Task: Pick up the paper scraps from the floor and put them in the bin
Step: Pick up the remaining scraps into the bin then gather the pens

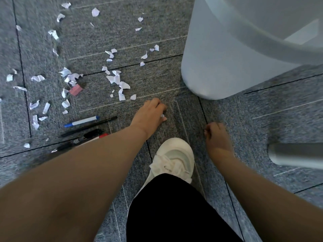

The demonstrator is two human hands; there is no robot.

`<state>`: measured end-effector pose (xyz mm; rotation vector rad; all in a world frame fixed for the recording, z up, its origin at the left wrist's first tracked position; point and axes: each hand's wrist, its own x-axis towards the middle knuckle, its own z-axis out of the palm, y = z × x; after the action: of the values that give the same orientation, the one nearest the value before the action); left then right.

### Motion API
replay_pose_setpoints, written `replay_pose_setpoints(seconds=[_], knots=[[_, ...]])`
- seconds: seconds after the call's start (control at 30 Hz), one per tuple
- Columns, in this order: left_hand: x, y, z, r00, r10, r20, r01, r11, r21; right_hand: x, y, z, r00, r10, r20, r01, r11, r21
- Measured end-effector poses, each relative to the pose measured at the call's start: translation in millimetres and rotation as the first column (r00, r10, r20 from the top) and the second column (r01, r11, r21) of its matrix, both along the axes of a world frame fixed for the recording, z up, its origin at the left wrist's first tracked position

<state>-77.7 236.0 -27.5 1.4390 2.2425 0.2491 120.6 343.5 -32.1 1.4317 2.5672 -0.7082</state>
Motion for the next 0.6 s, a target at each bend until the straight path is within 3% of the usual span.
replay_pose_setpoints(seconds=[0.1, 0.27, 0.33, 0.43, 0.6], knots=[[3.5, 1.3, -2.8, 0.997, 0.058, 0.057, -0.059, 0.998, 0.027, 1.4, -0.5, -0.1, 1.000, 0.015, -0.016, -0.015, 1.000, -0.001], [3.9, -3.8, 13.8, 0.994, 0.103, 0.025, -0.100, 0.992, -0.082, -11.9, -3.1, 34.0, 0.977, 0.172, -0.127, -0.168, 0.985, 0.040], [-0.4, -6.1, 39.7, 0.987, 0.157, 0.027, -0.157, 0.988, -0.002, -25.6, -3.4, 65.6, 0.921, 0.325, -0.217, -0.311, 0.946, 0.095], [-12.4, -2.5, 99.7, 0.990, 0.144, 0.004, -0.141, 0.959, 0.245, -47.6, -4.1, 129.7, 0.787, 0.519, -0.334, -0.476, 0.855, 0.208], [-47.3, 17.6, 214.1, 0.993, 0.071, -0.098, -0.015, 0.877, 0.481, -61.2, 13.5, 253.6, 0.635, 0.622, -0.458, -0.444, 0.779, 0.443]])
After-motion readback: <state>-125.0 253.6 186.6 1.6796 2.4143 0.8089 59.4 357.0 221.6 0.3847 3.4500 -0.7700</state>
